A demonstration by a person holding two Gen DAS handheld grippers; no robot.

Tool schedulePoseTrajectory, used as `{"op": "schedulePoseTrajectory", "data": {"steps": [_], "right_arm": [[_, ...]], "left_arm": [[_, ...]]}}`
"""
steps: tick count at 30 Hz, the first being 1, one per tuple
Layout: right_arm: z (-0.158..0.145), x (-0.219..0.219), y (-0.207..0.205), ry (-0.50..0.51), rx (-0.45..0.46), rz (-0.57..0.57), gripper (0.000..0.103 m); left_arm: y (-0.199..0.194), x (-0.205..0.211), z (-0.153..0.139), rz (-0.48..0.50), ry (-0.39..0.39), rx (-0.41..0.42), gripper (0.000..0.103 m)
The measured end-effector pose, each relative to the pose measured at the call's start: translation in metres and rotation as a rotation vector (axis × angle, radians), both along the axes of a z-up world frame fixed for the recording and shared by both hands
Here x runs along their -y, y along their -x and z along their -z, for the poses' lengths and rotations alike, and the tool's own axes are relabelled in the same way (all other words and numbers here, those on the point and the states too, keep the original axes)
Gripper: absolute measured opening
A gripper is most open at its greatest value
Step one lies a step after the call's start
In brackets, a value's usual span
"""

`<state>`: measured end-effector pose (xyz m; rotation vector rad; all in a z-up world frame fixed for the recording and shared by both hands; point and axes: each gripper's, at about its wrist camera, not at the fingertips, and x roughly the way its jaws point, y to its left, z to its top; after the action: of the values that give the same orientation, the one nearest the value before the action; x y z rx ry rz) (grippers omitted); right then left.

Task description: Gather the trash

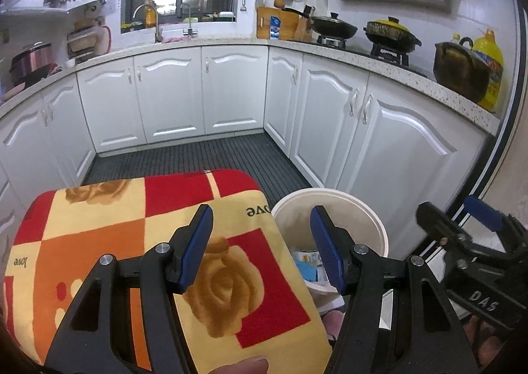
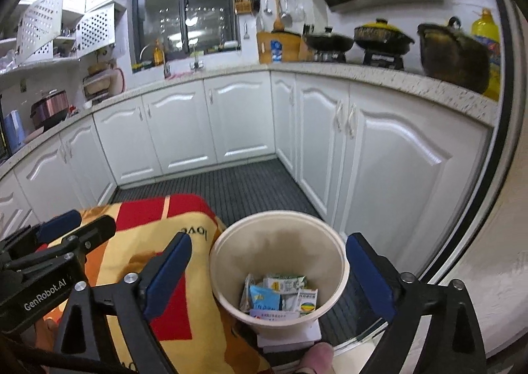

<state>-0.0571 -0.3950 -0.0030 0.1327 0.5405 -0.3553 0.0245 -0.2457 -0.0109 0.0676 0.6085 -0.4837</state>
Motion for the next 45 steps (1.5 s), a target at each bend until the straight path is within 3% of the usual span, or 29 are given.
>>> {"op": "schedulePoseTrajectory", "data": {"steps": [22,45], "right_arm": [[-0.022,-0.023,0.009,0.027,0.086,-0.004,0.097],[-0.018,-0.02,0.003,0.021,0.076,-0.005,0.097]], "left_arm": [[0.006,-0.026,-0.016,-0.049,0.05,0.082,0.06],[0.003,-0.027,-0.014,-0.054,0.037,0.1,0.06]]}}
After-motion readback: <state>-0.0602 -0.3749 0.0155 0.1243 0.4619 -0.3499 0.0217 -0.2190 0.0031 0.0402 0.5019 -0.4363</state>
